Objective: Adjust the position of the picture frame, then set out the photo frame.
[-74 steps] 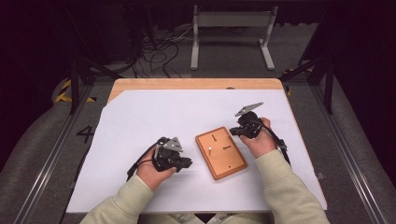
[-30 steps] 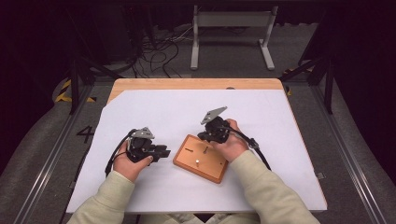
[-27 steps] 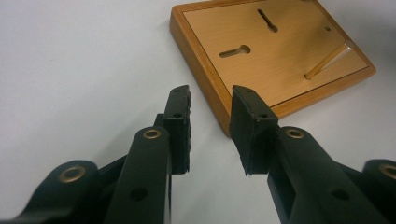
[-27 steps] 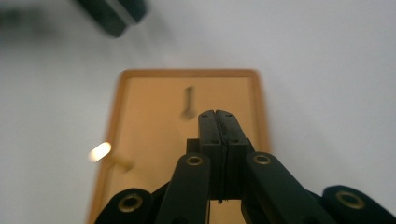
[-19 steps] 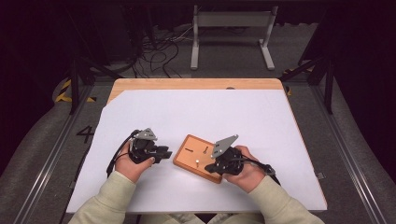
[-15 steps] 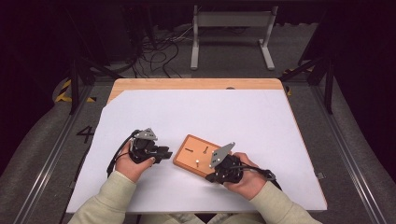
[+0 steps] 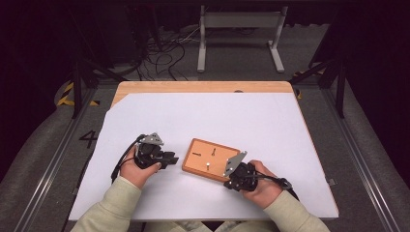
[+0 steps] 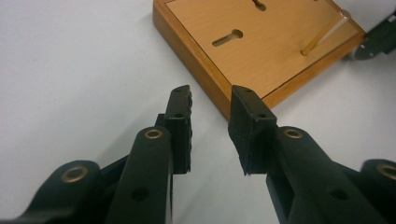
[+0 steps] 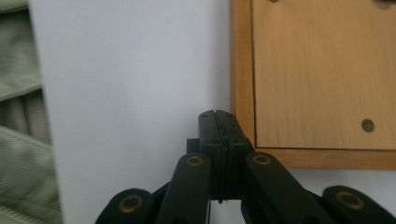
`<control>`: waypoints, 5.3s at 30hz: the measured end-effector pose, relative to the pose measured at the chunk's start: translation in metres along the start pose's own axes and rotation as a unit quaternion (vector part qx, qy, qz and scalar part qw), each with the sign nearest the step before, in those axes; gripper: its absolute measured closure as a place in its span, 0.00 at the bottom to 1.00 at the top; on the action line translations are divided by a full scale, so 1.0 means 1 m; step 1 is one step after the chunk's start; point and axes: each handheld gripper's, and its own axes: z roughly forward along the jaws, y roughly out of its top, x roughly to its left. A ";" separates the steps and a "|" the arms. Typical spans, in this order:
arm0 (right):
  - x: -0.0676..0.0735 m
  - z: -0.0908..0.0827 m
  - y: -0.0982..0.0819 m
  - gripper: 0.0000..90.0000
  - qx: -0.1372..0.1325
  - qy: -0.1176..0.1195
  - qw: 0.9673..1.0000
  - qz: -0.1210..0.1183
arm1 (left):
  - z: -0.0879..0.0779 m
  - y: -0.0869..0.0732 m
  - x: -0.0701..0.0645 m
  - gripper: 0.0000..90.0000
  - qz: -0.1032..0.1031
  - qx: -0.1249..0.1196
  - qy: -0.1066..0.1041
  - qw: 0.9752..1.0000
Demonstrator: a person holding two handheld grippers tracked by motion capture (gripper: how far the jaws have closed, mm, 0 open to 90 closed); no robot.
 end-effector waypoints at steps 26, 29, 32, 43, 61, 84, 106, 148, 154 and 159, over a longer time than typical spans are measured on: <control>-0.044 -0.043 -0.017 0.76 -0.155 -0.055 0.985 0.047 | -0.015 0.010 0.004 0.73 0.026 -0.018 0.019 0.999; -0.045 -0.048 -0.014 0.70 -0.175 -0.058 0.981 0.052 | -0.017 0.011 0.008 0.71 0.021 -0.025 0.019 0.999; -0.046 -0.050 -0.010 0.66 -0.189 -0.061 0.978 0.068 | -0.020 0.012 0.009 0.70 0.016 -0.031 0.020 0.999; -0.040 -0.042 0.012 0.57 -0.228 -0.051 0.971 0.053 | -0.021 0.012 0.012 0.68 0.008 -0.044 0.024 0.999; -0.046 0.009 0.026 0.82 -0.157 -0.031 0.987 0.005 | -0.014 0.013 0.013 0.62 0.015 -0.045 0.012 0.999; -0.025 0.014 0.032 0.88 -0.095 -0.120 0.981 -0.121 | -0.008 0.014 0.012 0.60 0.023 -0.037 0.007 0.999; -0.022 0.007 0.035 0.88 -0.136 -0.128 0.976 -0.116 | 0.000 0.018 0.008 0.59 0.028 -0.034 -0.003 0.999; 0.028 0.005 0.025 0.93 -0.102 -0.184 0.958 -0.194 | 0.024 0.032 0.005 0.42 -0.010 -0.055 -0.054 0.997; 0.030 0.008 0.023 0.92 -0.089 -0.196 0.955 -0.202 | 0.033 0.038 0.008 0.37 -0.024 -0.040 -0.071 0.996; 0.031 0.011 0.020 0.91 -0.080 -0.198 0.955 -0.205 | 0.041 0.043 0.009 0.36 -0.028 -0.038 -0.081 0.996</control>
